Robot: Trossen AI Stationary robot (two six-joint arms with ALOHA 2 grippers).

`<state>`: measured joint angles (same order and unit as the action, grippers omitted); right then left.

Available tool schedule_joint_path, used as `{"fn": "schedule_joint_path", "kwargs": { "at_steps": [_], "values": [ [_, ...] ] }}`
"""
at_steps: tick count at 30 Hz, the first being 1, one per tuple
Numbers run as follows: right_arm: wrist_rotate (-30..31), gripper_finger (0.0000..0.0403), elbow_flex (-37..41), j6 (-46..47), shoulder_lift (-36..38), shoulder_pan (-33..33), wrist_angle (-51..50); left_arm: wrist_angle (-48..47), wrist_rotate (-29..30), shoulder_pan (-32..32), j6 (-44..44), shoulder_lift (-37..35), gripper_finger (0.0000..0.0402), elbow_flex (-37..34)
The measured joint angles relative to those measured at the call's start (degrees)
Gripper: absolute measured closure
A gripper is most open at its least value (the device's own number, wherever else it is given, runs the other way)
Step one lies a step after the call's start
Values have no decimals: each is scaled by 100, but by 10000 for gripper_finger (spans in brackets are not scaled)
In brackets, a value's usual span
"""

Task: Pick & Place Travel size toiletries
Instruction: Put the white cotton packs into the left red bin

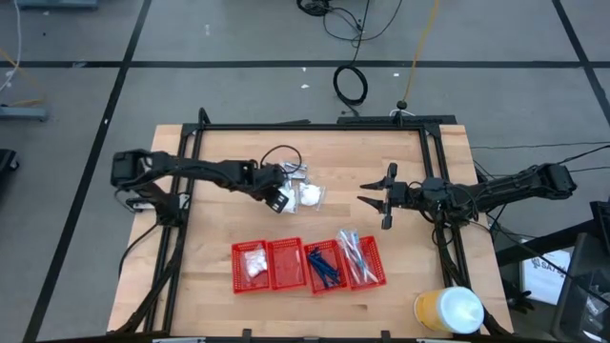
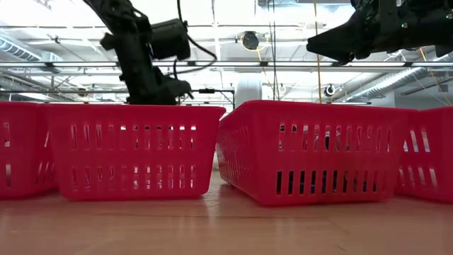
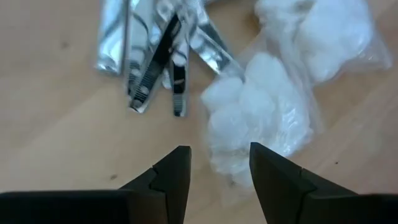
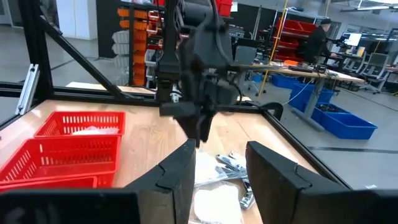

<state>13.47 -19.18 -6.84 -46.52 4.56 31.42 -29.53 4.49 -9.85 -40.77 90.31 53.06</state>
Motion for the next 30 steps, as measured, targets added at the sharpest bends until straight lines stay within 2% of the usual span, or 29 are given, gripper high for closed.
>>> {"fn": "schedule_joint_path", "kwargs": {
  "at_steps": [7,13,16,22,26,30],
  "values": [
    [-2,273,0,-3,-1,0,-9,334,-205,7,7,544,238,0],
    [-2,273,0,-3,-1,0,-9,299,-207,17,-7,581,244,0],
    [-2,273,0,-1,-1,0,-7,280,-207,22,-2,484,276,0],
    [4,273,0,-1,-1,-4,-24,269,-166,24,119,273,388,0],
    [9,273,0,1,-1,-7,-44,203,126,71,214,21,393,-1],
    [15,273,0,0,-1,-7,-41,-9,128,169,299,-573,397,-2]
  ]
}}
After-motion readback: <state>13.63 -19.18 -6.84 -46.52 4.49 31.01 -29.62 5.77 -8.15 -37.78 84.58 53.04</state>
